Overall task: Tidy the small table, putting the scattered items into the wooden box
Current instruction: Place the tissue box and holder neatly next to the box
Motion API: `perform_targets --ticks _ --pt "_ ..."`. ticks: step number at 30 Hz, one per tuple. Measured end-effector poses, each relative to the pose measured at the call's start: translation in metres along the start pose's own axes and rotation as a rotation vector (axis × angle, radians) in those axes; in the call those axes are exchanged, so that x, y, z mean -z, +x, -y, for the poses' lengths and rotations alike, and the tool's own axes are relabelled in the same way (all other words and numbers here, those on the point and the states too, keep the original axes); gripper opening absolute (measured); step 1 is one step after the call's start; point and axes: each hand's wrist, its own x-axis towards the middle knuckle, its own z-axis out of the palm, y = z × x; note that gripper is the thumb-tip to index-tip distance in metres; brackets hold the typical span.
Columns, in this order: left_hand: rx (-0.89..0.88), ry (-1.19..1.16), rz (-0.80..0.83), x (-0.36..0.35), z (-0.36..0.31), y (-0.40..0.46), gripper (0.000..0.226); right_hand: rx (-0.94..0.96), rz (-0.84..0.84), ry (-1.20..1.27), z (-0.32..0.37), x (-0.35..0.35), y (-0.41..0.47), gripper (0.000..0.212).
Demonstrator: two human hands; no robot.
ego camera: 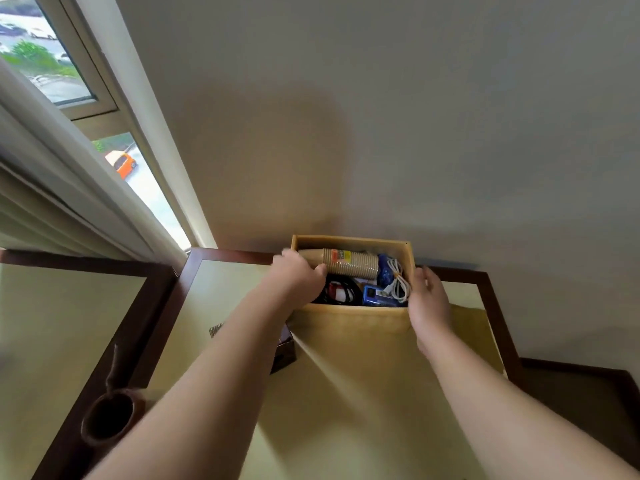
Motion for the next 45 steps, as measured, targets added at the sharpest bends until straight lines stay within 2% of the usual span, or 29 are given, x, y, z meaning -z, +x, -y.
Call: perform_targets --ticks 2,4,5,6,10,12,14,16,18,21,23,28,32,36,40,45 --pt "-0.152 -0.190 -0.234 0.003 0.010 -0.046 0.052 -0.090 -0.182 0.171 -0.018 -0.002 -0.030 0.046" --pt "-0.313 -0.376 -0.465 -0.006 0.033 -0.106 0.023 -0.133 -0.359 0.162 -0.042 -0.007 -0.072 0.034" --pt "-0.340 -0.414 -0.506 -0.017 0.049 -0.135 0.012 -0.112 -0.383 0.124 -0.054 -0.012 -0.095 0.026" --pt "-0.318 -0.445 -0.515 -0.030 0.066 -0.162 0.011 -0.080 -0.340 0.081 -0.065 -0.018 -0.118 0.019" --pt "0.100 -0.631 -0.403 -0.064 0.122 -0.209 0.042 0.054 0.135 0.003 -0.084 -0.050 -0.178 0.005" --pt "0.263 -0.656 -0.352 -0.066 0.146 -0.198 0.046 0.067 0.328 -0.024 -0.077 -0.067 -0.185 0.024" --pt "0.278 -0.593 -0.311 -0.061 0.160 -0.178 0.064 0.039 0.431 -0.097 -0.063 -0.083 -0.182 0.051" --pt "0.221 -0.565 -0.250 -0.054 0.167 -0.157 0.075 0.033 0.490 -0.127 -0.048 -0.097 -0.178 0.063" --pt "0.165 -0.536 -0.180 -0.047 0.171 -0.141 0.073 0.056 0.521 -0.109 -0.039 -0.106 -0.175 0.059" --pt "0.070 -0.544 -0.106 -0.040 0.179 -0.130 0.058 0.097 0.529 -0.165 -0.035 -0.109 -0.183 0.046" --pt "0.084 -0.500 -0.103 -0.035 0.181 -0.133 0.053 0.130 0.486 -0.211 -0.038 -0.107 -0.194 0.042" --pt "0.121 -0.279 -0.275 -0.023 0.177 -0.173 0.044 0.214 0.229 -0.300 -0.044 -0.089 -0.223 0.035" --pt "0.181 -0.198 -0.350 -0.026 0.178 -0.196 0.045 0.227 0.169 -0.376 -0.052 -0.082 -0.233 0.040" --pt "0.162 -0.215 -0.350 -0.029 0.180 -0.197 0.034 0.207 0.205 -0.470 -0.063 -0.083 -0.228 0.039" --pt "0.132 -0.242 -0.336 -0.028 0.183 -0.196 0.026 0.190 0.284 -0.437 -0.057 -0.079 -0.229 0.026" --pt "0.093 -0.285 -0.319 -0.034 0.192 -0.198 0.032 0.239 0.416 -0.407 -0.058 -0.075 -0.232 0.048"
